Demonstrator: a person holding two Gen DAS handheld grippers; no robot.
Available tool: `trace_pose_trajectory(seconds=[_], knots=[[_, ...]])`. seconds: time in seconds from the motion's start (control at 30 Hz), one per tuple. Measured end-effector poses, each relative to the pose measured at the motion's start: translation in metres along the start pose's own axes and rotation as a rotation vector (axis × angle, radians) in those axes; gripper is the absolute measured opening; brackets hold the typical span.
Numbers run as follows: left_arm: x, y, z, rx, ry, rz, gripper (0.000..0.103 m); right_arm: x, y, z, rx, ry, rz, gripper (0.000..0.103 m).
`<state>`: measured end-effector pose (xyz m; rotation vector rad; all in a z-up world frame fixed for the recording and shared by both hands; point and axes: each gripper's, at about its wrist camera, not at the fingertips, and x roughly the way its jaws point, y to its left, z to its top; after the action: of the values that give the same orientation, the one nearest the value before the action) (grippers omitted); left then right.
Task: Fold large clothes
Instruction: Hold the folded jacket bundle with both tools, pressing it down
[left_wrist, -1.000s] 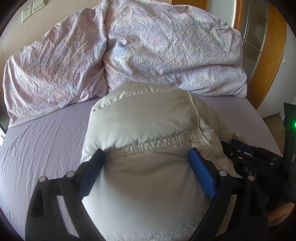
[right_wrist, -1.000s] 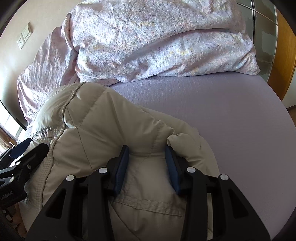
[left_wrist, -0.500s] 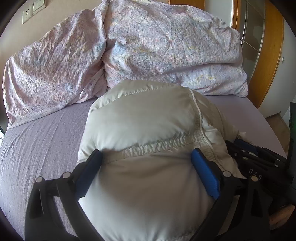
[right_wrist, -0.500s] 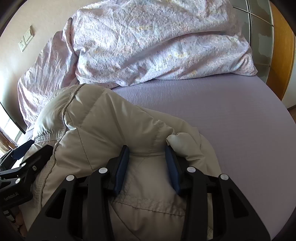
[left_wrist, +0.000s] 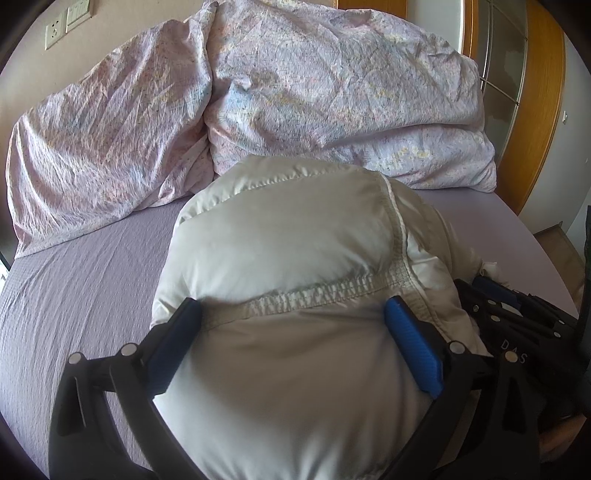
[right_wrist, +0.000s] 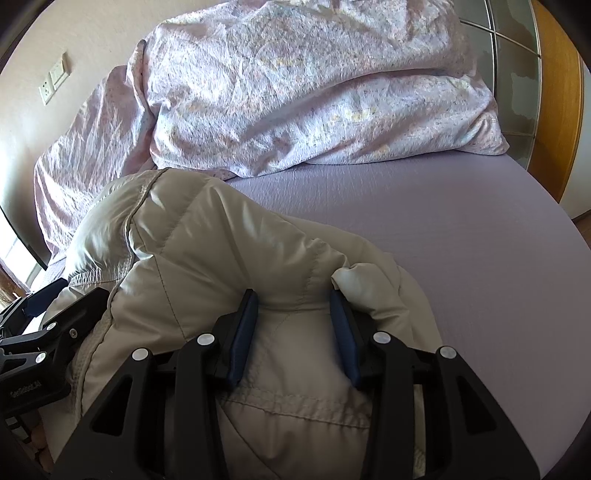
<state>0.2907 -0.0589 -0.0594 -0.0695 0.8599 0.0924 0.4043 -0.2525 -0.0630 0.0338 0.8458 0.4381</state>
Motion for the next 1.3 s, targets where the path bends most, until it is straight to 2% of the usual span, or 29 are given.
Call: trace_pose_trajectory(seconds=[0.3,0.53,0.7,0.87,1.3], knots=[[0.004,0.001,0.000,0.008,-0.001,0.007,0.099,-0.008,0.004,0.007,-0.022,0.037,-0.040,0.042],[0.004,0.001,0.000,0.007,-0.006,0.007,0.099,-0.036,-0.021,0.014,0.105,-0.039,-0.021,0.037],[0.003,0.000,-0.001,0.007,-0.008,0.005,0.099,-0.019,-0.023,0.008,0.098,0.015,-0.050,0.037],[0.005,-0.001,0.000,0.008,-0.011,0.009,0.099,-0.011,-0.021,0.001,0.094,0.031,-0.058,0.037],[0.005,-0.003,-0.003,0.026,-0.023,0.020,0.100,-0.008,-0.023,-0.005,0.115,0.010,-0.049,0.037]])
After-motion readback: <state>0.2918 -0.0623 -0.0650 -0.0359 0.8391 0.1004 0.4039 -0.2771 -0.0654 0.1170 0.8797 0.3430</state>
